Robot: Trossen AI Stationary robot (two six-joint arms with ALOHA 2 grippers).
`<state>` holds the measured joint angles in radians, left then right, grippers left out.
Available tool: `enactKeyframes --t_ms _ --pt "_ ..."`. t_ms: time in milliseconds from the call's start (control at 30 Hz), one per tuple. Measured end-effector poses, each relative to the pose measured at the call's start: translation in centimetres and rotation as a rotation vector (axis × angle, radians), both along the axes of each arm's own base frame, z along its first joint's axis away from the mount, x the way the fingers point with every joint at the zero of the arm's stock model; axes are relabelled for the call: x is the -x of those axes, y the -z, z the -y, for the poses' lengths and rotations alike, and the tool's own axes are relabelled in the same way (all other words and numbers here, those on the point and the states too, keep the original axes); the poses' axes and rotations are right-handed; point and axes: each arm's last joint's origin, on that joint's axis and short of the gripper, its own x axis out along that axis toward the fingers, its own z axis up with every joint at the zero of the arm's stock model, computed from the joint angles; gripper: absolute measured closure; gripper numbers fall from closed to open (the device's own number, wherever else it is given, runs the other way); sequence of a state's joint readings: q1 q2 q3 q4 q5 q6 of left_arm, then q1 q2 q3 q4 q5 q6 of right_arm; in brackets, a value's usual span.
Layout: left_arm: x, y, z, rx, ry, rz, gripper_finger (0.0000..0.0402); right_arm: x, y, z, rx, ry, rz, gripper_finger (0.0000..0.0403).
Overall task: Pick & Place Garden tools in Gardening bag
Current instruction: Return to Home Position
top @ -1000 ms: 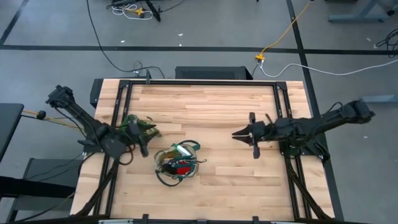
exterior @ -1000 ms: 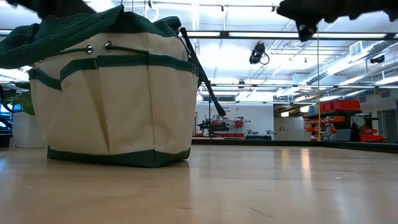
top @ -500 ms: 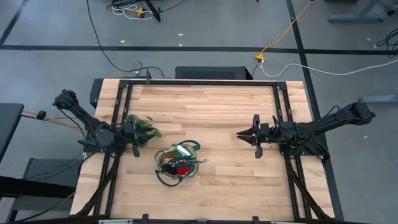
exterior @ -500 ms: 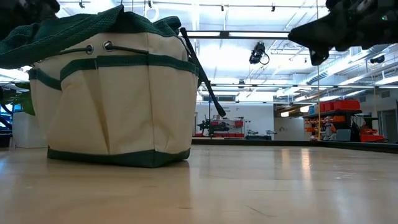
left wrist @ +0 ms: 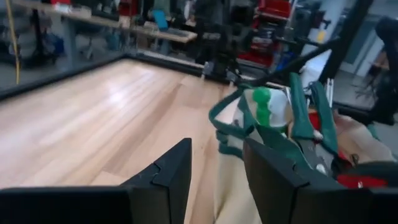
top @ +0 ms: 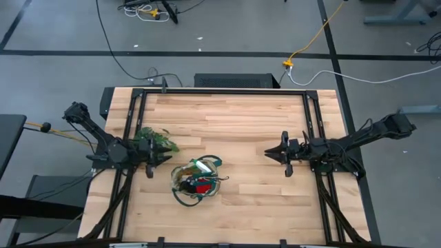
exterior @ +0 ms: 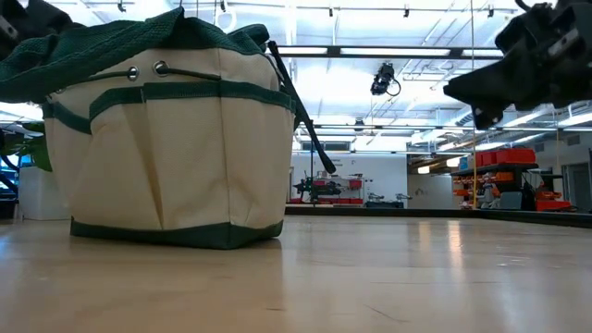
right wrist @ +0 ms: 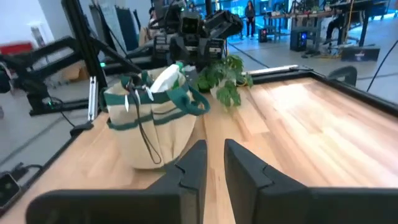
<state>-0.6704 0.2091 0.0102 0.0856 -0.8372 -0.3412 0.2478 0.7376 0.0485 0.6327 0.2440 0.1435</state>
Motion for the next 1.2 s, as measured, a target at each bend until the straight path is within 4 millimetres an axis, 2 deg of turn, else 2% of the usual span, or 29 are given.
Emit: enactKeyframes --t_ms 200,1100,1200 --pt "-0.03 -0.68 0.0 -0.09 -0.005 0.039 0.025 0.36 0.7 0.09 -0.07 0.003 0.006 0.0348" --pt "-0.03 -0.58 -0.01 -0.071 -0.008 0.037 0.025 0.38 0.75 0.1 -0.076 0.006 -0.003 0.0348" --pt "-0.03 -0.58 -0.01 -0.071 -0.008 0.037 0.025 0.72 0.25 0.18 -0.084 0.004 0.032 0.0348"
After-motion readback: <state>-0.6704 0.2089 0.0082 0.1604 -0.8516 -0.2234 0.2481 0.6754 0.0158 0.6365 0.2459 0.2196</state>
